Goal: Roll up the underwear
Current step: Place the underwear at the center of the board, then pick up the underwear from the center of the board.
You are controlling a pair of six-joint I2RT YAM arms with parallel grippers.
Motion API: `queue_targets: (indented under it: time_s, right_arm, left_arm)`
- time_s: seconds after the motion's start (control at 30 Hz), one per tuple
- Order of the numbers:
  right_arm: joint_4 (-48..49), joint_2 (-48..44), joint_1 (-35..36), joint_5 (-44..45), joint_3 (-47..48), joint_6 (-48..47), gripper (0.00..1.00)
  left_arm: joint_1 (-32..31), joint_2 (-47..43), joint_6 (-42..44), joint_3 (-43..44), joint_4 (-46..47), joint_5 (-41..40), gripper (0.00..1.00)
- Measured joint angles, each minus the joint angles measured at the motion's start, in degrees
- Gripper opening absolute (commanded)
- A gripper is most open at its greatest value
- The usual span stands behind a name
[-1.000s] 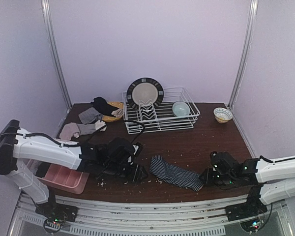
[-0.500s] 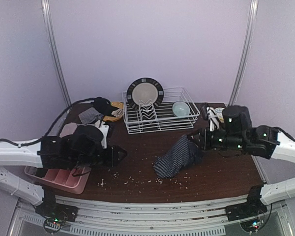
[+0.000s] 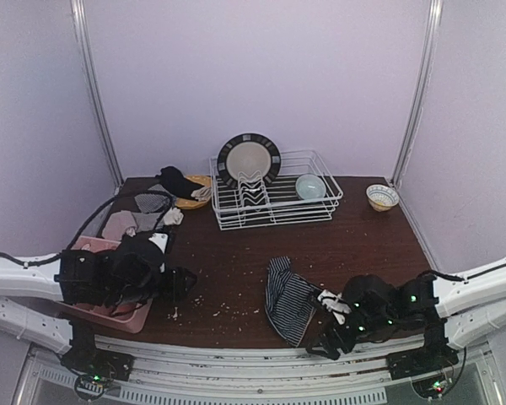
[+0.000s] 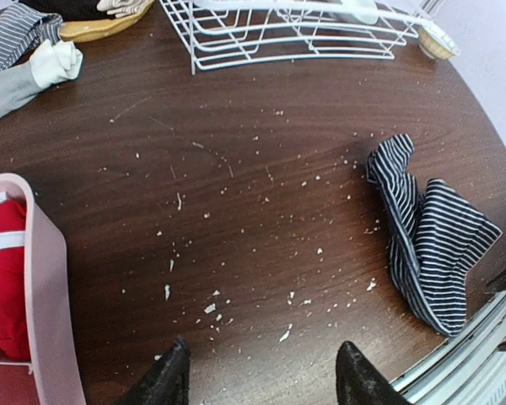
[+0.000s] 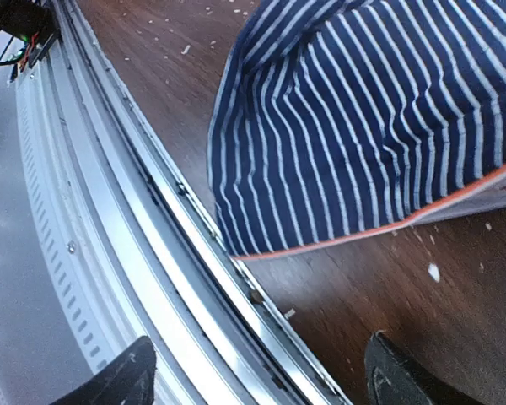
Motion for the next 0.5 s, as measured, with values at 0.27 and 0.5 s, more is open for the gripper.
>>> queue_targets:
  time_s: [0.27,0.5]
  right_arm:
    - [-4.6,-14.8,-8.1,14.0,1.7,10.2,0.74]
    - [-2.3,-4.1,-13.8,13.5,2.4,16.9,0.64]
  left_arm:
    - [0.0,10.4,0.7,0.8,5.2,4.1,0.61]
    - [0.0,24.9,1.8,7.8,10.1,10.3,0.58]
